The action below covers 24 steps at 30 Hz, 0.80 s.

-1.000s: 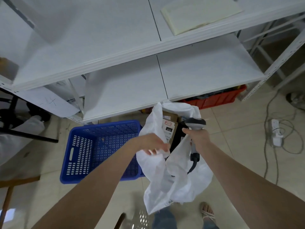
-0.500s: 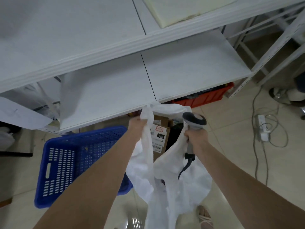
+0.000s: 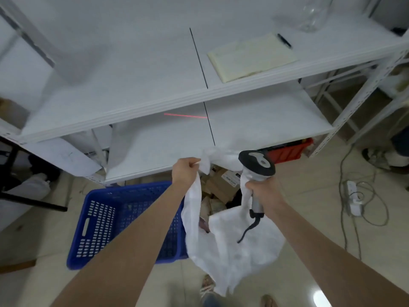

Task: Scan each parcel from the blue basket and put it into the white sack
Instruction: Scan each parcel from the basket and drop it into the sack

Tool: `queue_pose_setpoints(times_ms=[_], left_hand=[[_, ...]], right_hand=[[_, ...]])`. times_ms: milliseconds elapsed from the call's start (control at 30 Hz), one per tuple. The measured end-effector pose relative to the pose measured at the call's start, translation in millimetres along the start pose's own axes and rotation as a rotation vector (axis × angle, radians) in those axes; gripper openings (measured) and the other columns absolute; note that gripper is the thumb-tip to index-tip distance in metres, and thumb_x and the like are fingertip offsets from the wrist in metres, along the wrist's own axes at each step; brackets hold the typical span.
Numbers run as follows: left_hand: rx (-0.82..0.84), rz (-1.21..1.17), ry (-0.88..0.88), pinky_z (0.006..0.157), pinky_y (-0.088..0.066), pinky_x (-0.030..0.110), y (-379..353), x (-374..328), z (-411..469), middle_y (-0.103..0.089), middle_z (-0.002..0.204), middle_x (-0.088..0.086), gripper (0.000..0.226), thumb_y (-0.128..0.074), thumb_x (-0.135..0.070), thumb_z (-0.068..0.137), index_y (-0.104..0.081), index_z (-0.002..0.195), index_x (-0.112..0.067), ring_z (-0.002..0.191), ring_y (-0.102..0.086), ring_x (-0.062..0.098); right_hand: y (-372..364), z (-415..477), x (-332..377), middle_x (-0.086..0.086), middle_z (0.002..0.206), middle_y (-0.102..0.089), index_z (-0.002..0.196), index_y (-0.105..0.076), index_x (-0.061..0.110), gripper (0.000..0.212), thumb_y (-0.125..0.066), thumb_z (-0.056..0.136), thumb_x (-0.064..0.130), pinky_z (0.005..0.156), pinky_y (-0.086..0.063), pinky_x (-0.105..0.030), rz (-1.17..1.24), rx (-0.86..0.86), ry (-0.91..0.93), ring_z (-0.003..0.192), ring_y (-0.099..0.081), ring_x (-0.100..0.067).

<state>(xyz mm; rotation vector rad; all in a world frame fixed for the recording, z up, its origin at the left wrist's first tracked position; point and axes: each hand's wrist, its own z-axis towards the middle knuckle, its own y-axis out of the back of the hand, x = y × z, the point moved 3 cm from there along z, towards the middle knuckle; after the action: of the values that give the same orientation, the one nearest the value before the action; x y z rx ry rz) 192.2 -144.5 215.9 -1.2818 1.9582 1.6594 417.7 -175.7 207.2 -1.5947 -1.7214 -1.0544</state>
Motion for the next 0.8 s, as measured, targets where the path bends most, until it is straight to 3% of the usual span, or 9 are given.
queue_pose_setpoints(times_ms=[133, 267, 367, 433, 467, 533, 633, 700, 800], left_hand=[[0.234, -0.223, 0.193, 0.094, -0.05, 0.033, -28.5, 24.9, -38.2, -0.066, 0.114, 0.008, 0.031, -0.06, -0.006, 0.091, -0.064, 0.122, -0.007, 0.103, -0.062, 0.024], [0.459, -0.46, 0.208, 0.088, -0.055, 0.038, -46.7, 33.2, -64.3, -0.07, 0.102, 0.018, 0.03, -0.057, 0.006, 0.087, -0.068, 0.114, -0.002, 0.092, -0.066, 0.029], [0.618, -0.529, 0.277, 0.081, -0.056, 0.028, -51.2, 28.2, -71.3, -0.071, 0.105, 0.009, 0.031, -0.058, -0.005, 0.092, -0.064, 0.121, -0.013, 0.094, -0.068, 0.023], [0.671, -0.459, 0.299, 0.086, -0.054, 0.029, -53.7, 28.4, -70.4, -0.07, 0.109, 0.003, 0.032, -0.063, -0.019, 0.091, -0.062, 0.123, -0.019, 0.1, -0.067, 0.02], [0.666, -0.395, 0.276, 0.088, -0.053, 0.029, -54.6, 28.1, -68.2, -0.07, 0.11, 0.004, 0.035, -0.066, -0.021, 0.09, -0.061, 0.124, -0.018, 0.099, -0.067, 0.021], [0.601, -0.222, 0.174, 0.074, -0.049, 0.024, -55.3, 26.1, -62.0, -0.066, 0.101, 0.006, 0.036, -0.066, -0.01, 0.088, -0.06, 0.123, -0.015, 0.084, -0.061, 0.018], [0.59, -0.062, 0.025, 0.055, -0.042, 0.012, -57.2, 22.7, -53.5, -0.057, 0.09, -0.001, 0.037, -0.059, -0.002, 0.089, -0.063, 0.122, -0.017, 0.072, -0.05, 0.01], [0.655, -0.062, 0.016, 0.055, -0.043, 0.008, -58.4, 23.3, -49.5, -0.054, 0.088, -0.006, 0.042, -0.059, -0.003, 0.09, -0.061, 0.127, -0.02, 0.073, -0.05, 0.006], [0.816, -0.031, 0.104, 0.065, -0.047, 0.013, -57.9, 24.5, -44.1, -0.056, 0.095, -0.006, 0.045, -0.061, -0.006, 0.089, -0.056, 0.132, -0.021, 0.082, -0.057, 0.008]], right_hand=[[-22.4, -17.5, -17.5, -0.013, 0.07, -0.055, 0.077, -0.06, 0.002, 0.015, -0.061, 0.075, -0.012, 0.058, -0.045, -0.03, 0.246, 0.066, -0.142, 0.061, -0.051, -0.023], [-45.2, -24.7, -37.9, -0.015, 0.083, -0.065, 0.092, -0.065, 0.003, 0.018, -0.063, 0.079, -0.01, 0.07, -0.055, -0.035, 0.426, 0.226, -0.234, 0.073, -0.062, -0.025], [-49.6, -21.9, -44.4, -0.017, 0.099, -0.068, 0.109, -0.065, 0.004, 0.032, -0.072, 0.078, 0.005, 0.088, -0.055, -0.044, 0.474, 0.241, -0.298, 0.091, -0.065, -0.03], [-48.4, -18.4, -47.9, -0.014, 0.1, -0.067, 0.114, -0.065, 0.006, 0.035, -0.071, 0.08, 0.011, 0.085, -0.056, -0.044, 0.513, 0.258, -0.338, 0.093, -0.064, -0.03], [-47.9, -16.3, -48.1, -0.014, 0.098, -0.067, 0.113, -0.065, 0.005, 0.03, -0.069, 0.084, 0.01, 0.081, -0.056, -0.041, 0.543, 0.289, -0.35, 0.091, -0.064, -0.03], [-43.8, -12.7, -46.1, -0.017, 0.095, -0.066, 0.107, -0.066, 0.001, 0.023, -0.067, 0.085, 0.008, 0.074, -0.055, -0.036, 0.523, 0.305, -0.342, 0.085, -0.063, -0.03], [-30.2, -1.7, -34.0, -0.017, 0.082, -0.064, 0.089, -0.065, -0.003, 0.01, -0.07, 0.081, 0.0, 0.057, -0.052, -0.027, 0.396, 0.112, -0.226, 0.068, -0.06, -0.025], [-29.2, 9.5, -28.0, -0.014, 0.077, -0.064, 0.086, -0.064, -0.002, 0.011, -0.072, 0.078, -0.001, 0.061, -0.055, -0.031, 0.352, 0.057, -0.181, 0.068, -0.061, -0.025], [-40.3, 21.6, -31.9, -0.011, 0.063, -0.059, 0.071, -0.06, 0.003, 0.014, -0.073, 0.073, -0.001, 0.072, -0.054, -0.039, 0.009, 0.017, -0.252, 0.062, -0.057, -0.026]])
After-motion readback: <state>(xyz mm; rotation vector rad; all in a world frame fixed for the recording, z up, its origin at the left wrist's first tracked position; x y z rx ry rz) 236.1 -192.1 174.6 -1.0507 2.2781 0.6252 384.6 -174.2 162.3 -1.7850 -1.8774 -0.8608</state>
